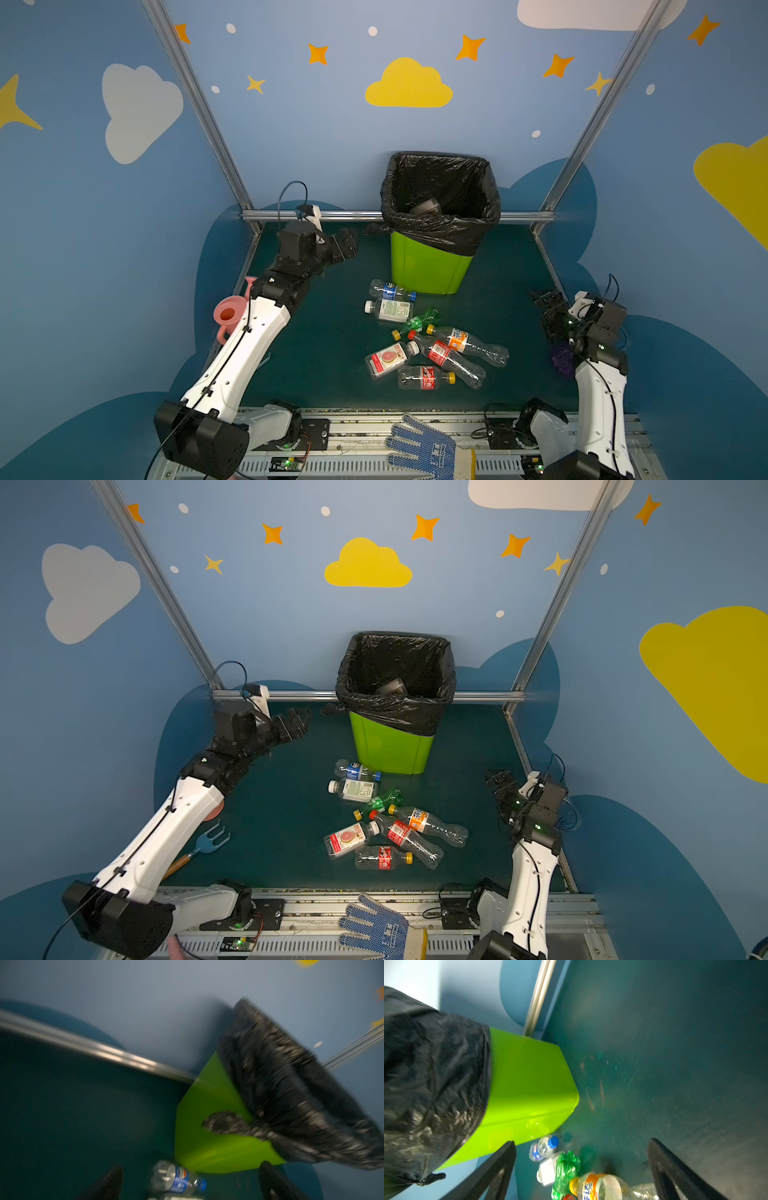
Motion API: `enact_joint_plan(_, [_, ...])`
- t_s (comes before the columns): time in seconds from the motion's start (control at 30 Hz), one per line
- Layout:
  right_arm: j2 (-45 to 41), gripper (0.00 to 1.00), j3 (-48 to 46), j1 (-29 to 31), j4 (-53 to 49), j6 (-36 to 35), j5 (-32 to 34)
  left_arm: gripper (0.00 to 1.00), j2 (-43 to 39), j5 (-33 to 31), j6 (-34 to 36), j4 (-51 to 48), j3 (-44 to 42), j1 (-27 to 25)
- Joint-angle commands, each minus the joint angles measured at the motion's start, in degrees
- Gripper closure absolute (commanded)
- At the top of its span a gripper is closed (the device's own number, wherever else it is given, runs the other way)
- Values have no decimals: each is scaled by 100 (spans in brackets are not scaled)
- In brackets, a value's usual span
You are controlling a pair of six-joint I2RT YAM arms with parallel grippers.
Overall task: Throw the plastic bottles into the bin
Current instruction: 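Lower the left gripper to the guava juice bottle in the pile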
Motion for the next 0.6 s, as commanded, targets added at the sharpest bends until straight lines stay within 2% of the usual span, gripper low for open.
enact_joint_plan(0.0, [-86,3,-219,196,-194,-64,191,0,-724,-140,360,-237,-418,-225])
enact_joint_plan(0.1, [-91,3,-408,233,-54,72,341,0,-926,-611,848,-793,-902,-796])
enact_joint_plan(0.2, [-13,3,-526,230,193,198,387,0,-1068,-679,981,-1084,-1344,-1349])
enact_joint_plan(0.3, [187,3,-453,243,207,151,373,0,-1052,-1035,1075,-1347,-1652,-2038])
enact_joint_plan(0.47, [336,3,-369,243,221,52,408,0,-482,-1793,1499,-1995,-1586,-3192])
enact_joint_plan(0.57, [335,3,-399,243,260,85,431,0,21,-1923,1843,-2256,-1349,-3622])
